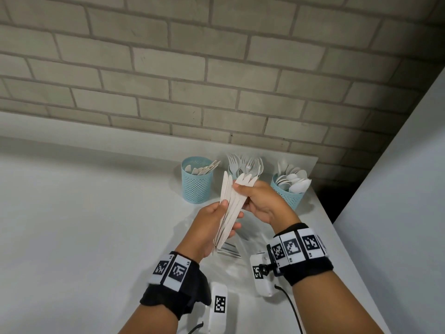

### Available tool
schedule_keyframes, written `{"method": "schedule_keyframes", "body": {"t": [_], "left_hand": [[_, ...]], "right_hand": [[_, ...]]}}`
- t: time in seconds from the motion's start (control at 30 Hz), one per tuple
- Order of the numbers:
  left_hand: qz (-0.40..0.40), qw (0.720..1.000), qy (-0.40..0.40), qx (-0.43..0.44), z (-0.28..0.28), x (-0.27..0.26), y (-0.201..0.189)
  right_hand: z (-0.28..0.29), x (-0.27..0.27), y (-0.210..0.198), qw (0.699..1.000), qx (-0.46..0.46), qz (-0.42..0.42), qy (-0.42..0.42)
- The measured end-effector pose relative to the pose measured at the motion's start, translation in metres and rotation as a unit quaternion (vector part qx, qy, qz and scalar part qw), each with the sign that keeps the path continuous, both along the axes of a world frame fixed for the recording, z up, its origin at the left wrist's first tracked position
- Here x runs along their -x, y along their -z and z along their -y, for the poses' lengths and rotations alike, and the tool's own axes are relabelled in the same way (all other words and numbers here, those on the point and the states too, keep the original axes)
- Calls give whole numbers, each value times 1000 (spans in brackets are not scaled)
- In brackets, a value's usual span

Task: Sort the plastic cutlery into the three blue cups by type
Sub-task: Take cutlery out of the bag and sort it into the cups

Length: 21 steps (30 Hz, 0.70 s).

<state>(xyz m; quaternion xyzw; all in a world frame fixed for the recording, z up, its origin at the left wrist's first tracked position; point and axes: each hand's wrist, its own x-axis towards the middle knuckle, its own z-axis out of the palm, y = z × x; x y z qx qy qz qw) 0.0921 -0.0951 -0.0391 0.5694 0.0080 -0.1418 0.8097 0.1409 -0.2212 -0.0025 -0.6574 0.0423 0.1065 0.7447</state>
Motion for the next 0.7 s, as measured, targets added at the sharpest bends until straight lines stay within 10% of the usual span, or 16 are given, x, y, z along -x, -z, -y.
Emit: {"method": "schedule_keyframes", "body": {"t": [0.7], "left_hand": [[50, 997, -2, -59, -6, -2, -4]], "right_hand": [[-18, -9, -7, 994, -85, 24, -64]]}}
